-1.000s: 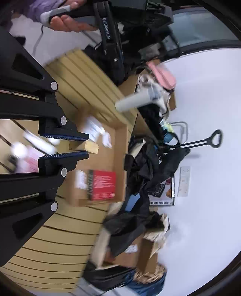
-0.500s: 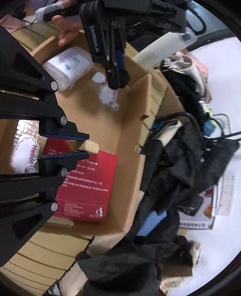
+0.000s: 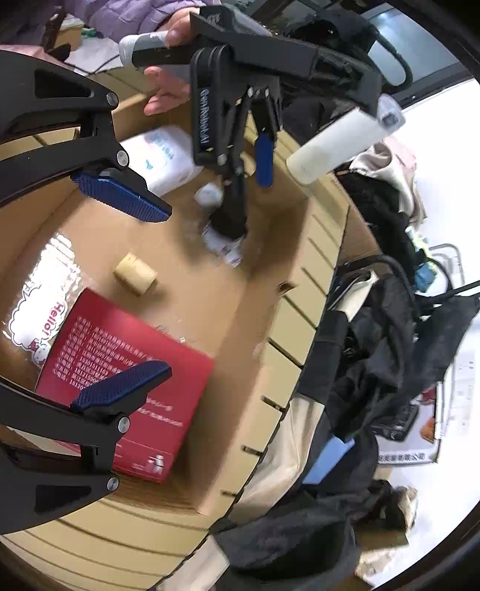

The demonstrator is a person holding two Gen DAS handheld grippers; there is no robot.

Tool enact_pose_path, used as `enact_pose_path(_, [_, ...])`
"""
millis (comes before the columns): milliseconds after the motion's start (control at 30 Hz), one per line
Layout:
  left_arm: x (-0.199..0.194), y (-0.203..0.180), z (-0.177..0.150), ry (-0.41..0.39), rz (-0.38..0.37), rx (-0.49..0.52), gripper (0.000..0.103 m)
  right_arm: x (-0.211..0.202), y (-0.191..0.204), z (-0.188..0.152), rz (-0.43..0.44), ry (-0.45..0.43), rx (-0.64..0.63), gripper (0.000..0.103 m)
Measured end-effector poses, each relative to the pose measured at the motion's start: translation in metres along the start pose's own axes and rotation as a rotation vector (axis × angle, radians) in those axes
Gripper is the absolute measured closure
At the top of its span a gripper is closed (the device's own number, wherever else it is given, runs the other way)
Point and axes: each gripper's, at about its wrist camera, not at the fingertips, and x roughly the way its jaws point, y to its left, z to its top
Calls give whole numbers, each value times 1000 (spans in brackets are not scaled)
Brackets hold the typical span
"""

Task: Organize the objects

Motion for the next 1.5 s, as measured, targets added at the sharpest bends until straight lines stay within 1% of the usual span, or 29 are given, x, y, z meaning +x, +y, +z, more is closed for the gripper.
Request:
enact_pose_path(67, [-20,-5,-11,-9,-13,22,39,-16,13,-9,-39,-23,-16,22])
enact_pose_path(133, [-44,-8,-23,-38,-7,45,38,-31,20,-15,-71,-48,-1,22])
enact_pose_path(167, [-62,-9,-31,-64,3,56,36,-43,25,-19,-83,-59,20,22])
enact_pose_path(200, [-80,-9,-42,-90,13,56,31,-54,31,-24,-89,-71,34,22])
enact_pose_path(233, [-90,-8,-48,-104,20,52,29,-66,39,-29,-99,-86,41,22])
enact_pose_path(267, [-109,-8,-60,-127,29,44,28,-81,49,-36,-125,-98,56,22])
enact_pose_path(300, [-123,-8,-70,-140,35,35,24,-93,58,-43,-158,-101,76,22])
enact_pose_path(333, [-139,-8,-83,-149,46,19,23,-104,67,-51,-191,-96,96,22])
enact_pose_path(367, [-157,-8,-100,-159,55,1,18,-117,78,-62,-230,-88,114,22])
enact_pose_path(400, [-170,-9,-113,-170,54,-7,14,-129,89,-74,-256,-86,121,22])
enact_pose_path(433, [-189,-12,-135,-191,52,-7,14,-141,99,-86,-273,-88,128,22])
enact_pose_path(500, [-218,-20,-171,-225,39,27,13,-168,123,-116,-286,-105,146,22])
enact_pose_path(567, [-242,-28,-205,-246,56,26,11,-191,144,-146,-300,-129,158,22])
enact_pose_path(600, [-256,-31,-227,-259,67,16,4,-203,156,-162,-308,-146,156,22])
enact_pose_path(633, [-269,-33,-248,-270,71,1,0,-214,170,-179,-314,-163,150,22])
enact_pose_path(700, [-288,-35,-283,-296,57,-35,0,-232,196,-213,-304,-185,131,22])
enact_pose_path(733, [-299,-38,-310,-312,42,-41,0,-240,210,-231,-302,-191,113,22])
enact_pose_path(767, [-303,-39,-323,-318,44,-30,0,-249,226,-254,-312,-219,101,22])
enact_pose_path(833, [-309,-43,-344,-316,67,-20,0,-258,242,-280,-289,-261,118,22])
enact_pose_path(900, [-310,-44,-351,-274,27,1,0,-257,255,-298,-218,-275,133,22])
enact_pose_path(933, [-310,-43,-350,-263,10,-1,0,-255,261,-302,-210,-265,127,22])
enact_pose_path(1000, [-311,-39,-346,-269,0,-35,0,-250,273,-303,-233,-258,100,22])
enact_pose_path(1033, [-312,-38,-348,-271,-4,-48,0,-249,276,-303,-231,-262,93,22])
enact_pose_path(1100, [-311,-35,-346,-259,-37,-72,0,-248,277,-303,-213,-267,105,22])
enact_pose_path(1200, [-309,-34,-350,-252,-47,-81,0,-249,270,-306,-206,-279,144,22])
enact_pose_path(1300, [-302,-35,-346,-251,-48,-79,0,-251,257,-309,-212,-298,194,22])
enact_pose_path(1400, [-290,-39,-334,-288,-53,-54,0,-247,241,-310,-242,-292,234,22])
enact_pose_path(1433, [-280,-42,-325,-301,-69,-30,0,-243,234,-309,-253,-287,245,22])
enact_pose_path(1500, [-251,-47,-304,-280,-116,25,2,-236,224,-304,-258,-283,250,22])
